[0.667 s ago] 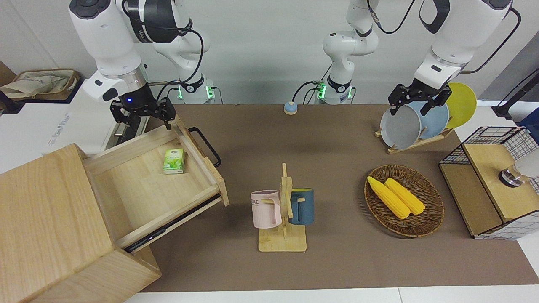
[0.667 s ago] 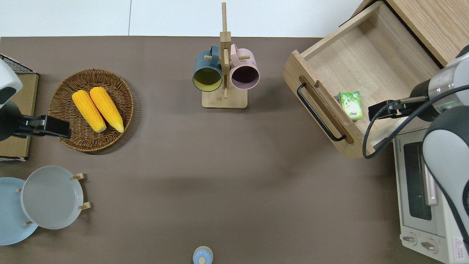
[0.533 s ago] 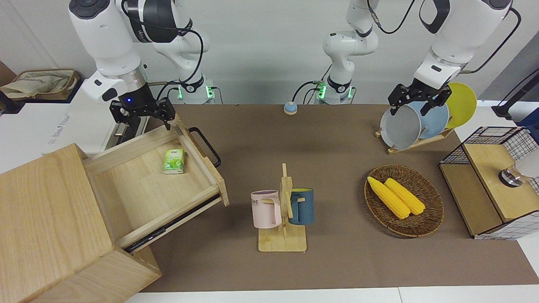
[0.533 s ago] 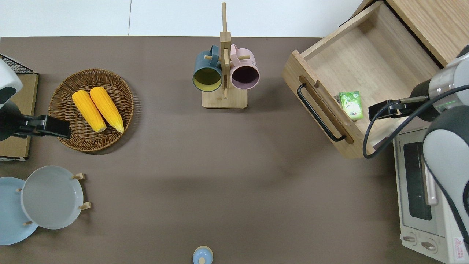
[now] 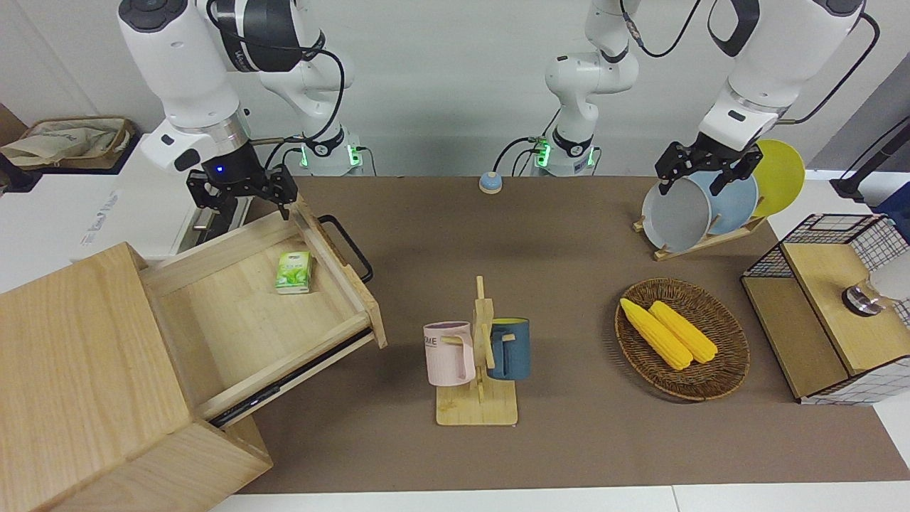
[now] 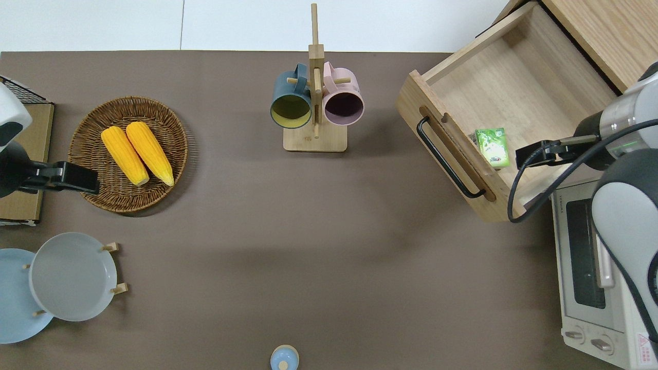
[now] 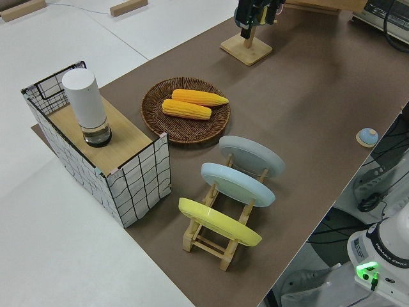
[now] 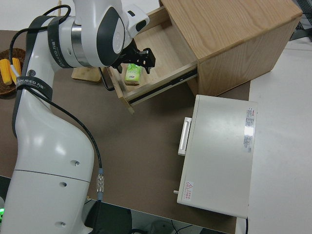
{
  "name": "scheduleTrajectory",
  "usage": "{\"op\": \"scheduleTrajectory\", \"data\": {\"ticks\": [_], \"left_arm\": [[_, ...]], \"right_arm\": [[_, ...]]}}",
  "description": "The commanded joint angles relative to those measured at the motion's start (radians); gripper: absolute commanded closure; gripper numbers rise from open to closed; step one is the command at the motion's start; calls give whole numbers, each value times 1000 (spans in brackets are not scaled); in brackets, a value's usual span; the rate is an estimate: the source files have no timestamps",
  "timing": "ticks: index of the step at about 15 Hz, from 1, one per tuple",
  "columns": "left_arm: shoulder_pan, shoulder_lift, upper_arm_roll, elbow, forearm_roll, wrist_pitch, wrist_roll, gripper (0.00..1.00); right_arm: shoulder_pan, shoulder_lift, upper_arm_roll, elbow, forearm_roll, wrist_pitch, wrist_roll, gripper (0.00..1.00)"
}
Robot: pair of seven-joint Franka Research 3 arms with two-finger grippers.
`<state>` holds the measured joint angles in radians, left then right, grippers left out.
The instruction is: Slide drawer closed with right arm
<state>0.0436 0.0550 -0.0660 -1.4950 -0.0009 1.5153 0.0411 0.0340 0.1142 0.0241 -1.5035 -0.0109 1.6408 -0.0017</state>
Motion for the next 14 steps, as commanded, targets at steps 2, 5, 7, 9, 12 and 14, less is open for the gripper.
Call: {"op": "scheduleTrajectory", "data": {"ticks": [2, 5, 7, 9, 12, 14], "left_arm": [[-7, -4, 0, 10, 18, -18, -10, 7], [-7, -4, 0, 9, 18, -18, -10, 7], [-7, -3, 0, 10, 18, -18, -10, 7], [-7, -4, 0, 10, 18, -18, -10, 7], [-7, -4, 0, 9, 18, -18, -10, 7], [-7, -3, 0, 9, 18, -18, -10, 7]], "right_arm": [[-5, 13, 2, 28, 8, -30, -14, 13], [-5, 13, 2, 29, 9, -39, -14, 25], [-5, 13, 2, 29, 8, -39, -15, 347], [-5, 13, 2, 29, 3, -41, -17, 802], [-3, 13, 2, 29, 3, -41, -18, 1000], [-5, 13, 2, 29, 3, -41, -18, 1000]]}}
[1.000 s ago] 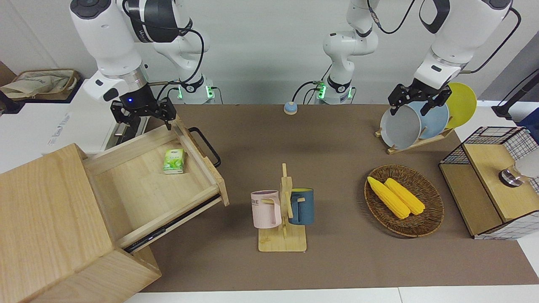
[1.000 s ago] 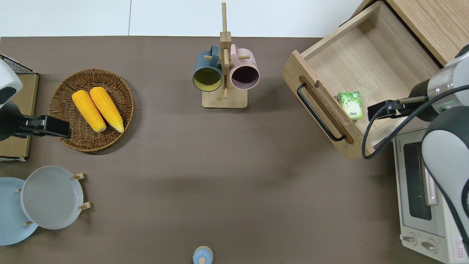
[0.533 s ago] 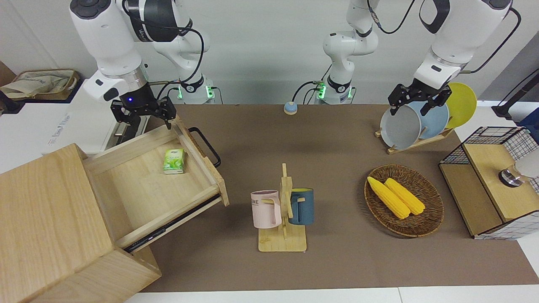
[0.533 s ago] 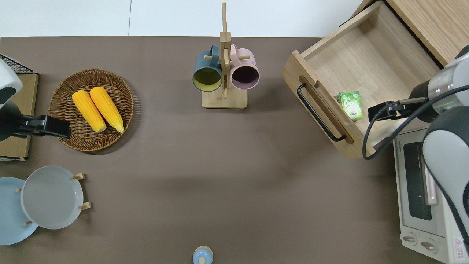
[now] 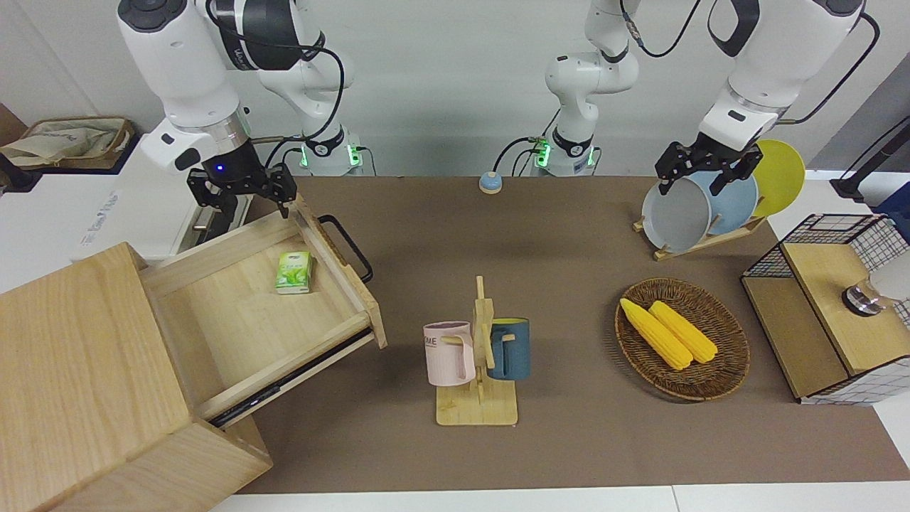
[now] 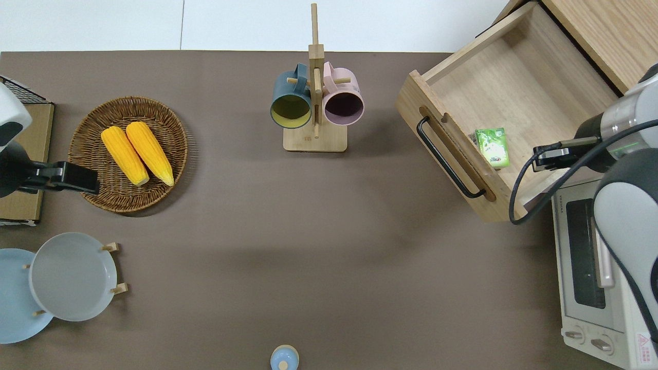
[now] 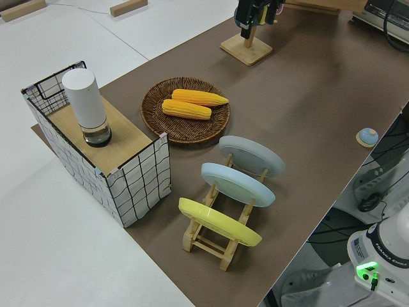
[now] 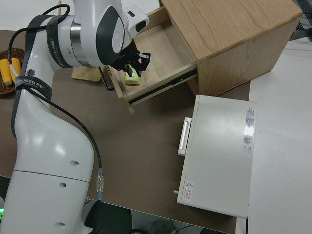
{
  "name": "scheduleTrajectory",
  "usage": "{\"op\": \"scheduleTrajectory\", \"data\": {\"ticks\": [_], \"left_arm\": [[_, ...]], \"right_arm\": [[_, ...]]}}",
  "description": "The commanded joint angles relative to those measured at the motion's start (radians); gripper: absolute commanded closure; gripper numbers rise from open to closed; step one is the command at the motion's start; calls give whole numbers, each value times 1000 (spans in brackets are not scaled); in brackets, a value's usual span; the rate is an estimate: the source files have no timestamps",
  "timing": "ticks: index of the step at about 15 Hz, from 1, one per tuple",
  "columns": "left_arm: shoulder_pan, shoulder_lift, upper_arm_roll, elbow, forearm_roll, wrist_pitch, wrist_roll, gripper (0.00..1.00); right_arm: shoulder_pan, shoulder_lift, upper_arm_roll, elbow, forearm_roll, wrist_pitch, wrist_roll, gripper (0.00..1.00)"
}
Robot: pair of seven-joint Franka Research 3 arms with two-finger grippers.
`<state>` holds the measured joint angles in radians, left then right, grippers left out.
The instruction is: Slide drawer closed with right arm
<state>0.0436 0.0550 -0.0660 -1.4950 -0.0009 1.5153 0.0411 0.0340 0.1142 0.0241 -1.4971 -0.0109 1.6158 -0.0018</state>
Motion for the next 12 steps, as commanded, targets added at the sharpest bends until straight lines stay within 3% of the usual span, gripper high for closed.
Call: {"op": "scheduleTrajectory", "data": {"ticks": [1, 5, 7, 9, 12], "left_arm": [[-7, -3, 0, 9, 18, -18, -10, 7], [-7, -4, 0, 9, 18, -18, -10, 7], [-7, -4, 0, 10, 18, -18, -10, 7], [-7, -4, 0, 10, 18, -18, -10, 7], [-7, -4, 0, 10, 18, -18, -10, 7]], "right_arm": [[-2, 13, 2, 23, 3, -16, -18, 1000], [-3, 10, 2, 23, 8, -17, -20, 1000], [-5, 8, 0, 32, 8, -46, -18, 1000], [-9, 7, -1, 64, 14, -72, -21, 1000], [-11, -11, -1, 72, 17, -111, -26, 1000]]}}
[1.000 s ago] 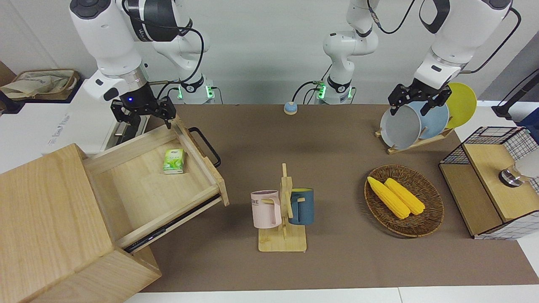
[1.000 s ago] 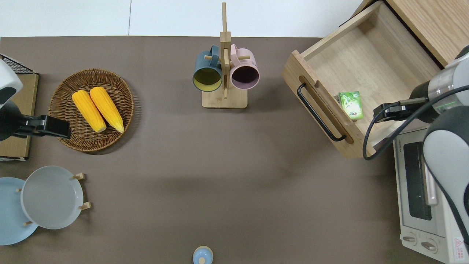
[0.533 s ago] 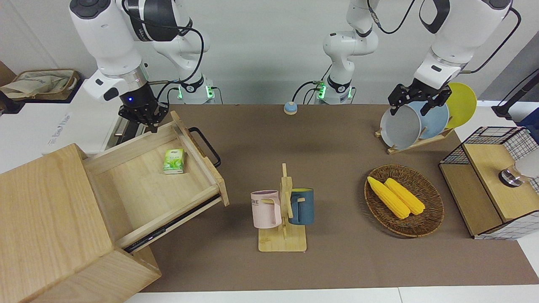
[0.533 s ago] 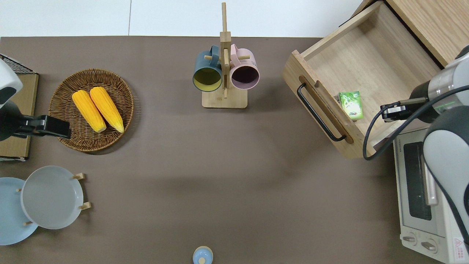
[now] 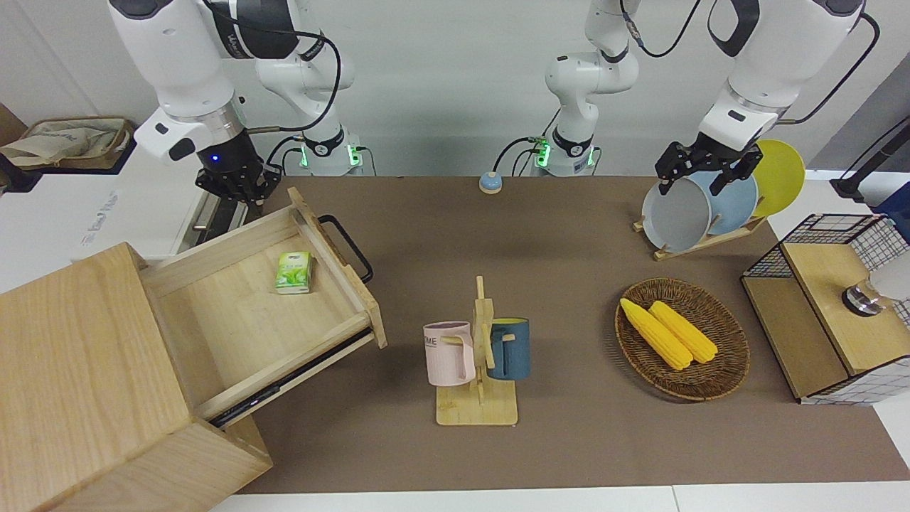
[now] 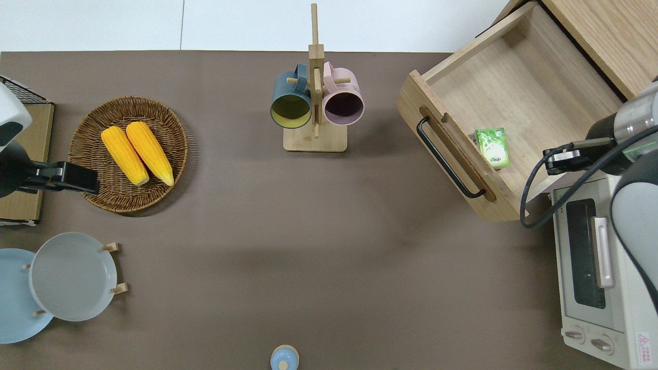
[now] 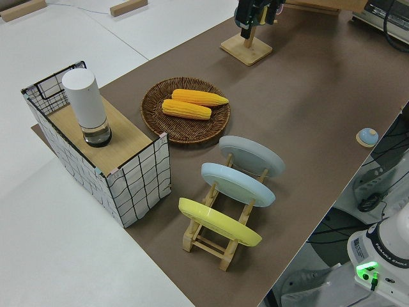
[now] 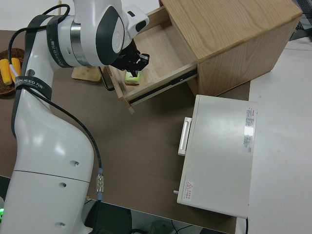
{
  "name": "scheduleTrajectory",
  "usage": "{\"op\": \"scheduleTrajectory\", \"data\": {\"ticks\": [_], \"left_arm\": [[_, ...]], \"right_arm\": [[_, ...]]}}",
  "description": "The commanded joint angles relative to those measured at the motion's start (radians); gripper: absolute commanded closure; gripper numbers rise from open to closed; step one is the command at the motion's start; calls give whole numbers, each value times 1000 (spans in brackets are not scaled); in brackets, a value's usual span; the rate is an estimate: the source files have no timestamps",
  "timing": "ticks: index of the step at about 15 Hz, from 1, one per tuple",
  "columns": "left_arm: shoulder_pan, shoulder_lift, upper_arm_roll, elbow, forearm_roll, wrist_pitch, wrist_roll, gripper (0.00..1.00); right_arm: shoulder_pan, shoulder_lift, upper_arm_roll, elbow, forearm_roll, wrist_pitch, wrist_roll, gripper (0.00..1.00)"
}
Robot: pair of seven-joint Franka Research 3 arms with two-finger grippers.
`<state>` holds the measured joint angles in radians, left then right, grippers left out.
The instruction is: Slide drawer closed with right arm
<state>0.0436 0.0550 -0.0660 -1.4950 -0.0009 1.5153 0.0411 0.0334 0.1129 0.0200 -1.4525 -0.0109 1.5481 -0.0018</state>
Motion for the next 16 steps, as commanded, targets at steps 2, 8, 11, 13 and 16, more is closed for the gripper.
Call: {"op": "scheduleTrajectory", "data": {"ticks": [2, 8, 11, 13, 16], "left_arm": [[-7, -4, 0, 9, 18, -18, -10, 7], [-7, -4, 0, 9, 18, -18, -10, 7], [-5, -4, 0, 9, 18, -18, -10, 7], [-7, -4, 0, 9, 18, -18, -10, 7], [-7, -4, 0, 9, 18, -18, -10, 7]], "right_arm": [[-4, -33, 6, 26, 20, -43, -24, 1000], [0, -133, 5, -34, 20, -75, -21, 1000], [-4, -171, 3, -81, 23, -62, -21, 1000], [-6, -194, 5, -117, 23, -42, -20, 1000], [5, -234, 3, -178, 23, -8, 5, 1000]]}}
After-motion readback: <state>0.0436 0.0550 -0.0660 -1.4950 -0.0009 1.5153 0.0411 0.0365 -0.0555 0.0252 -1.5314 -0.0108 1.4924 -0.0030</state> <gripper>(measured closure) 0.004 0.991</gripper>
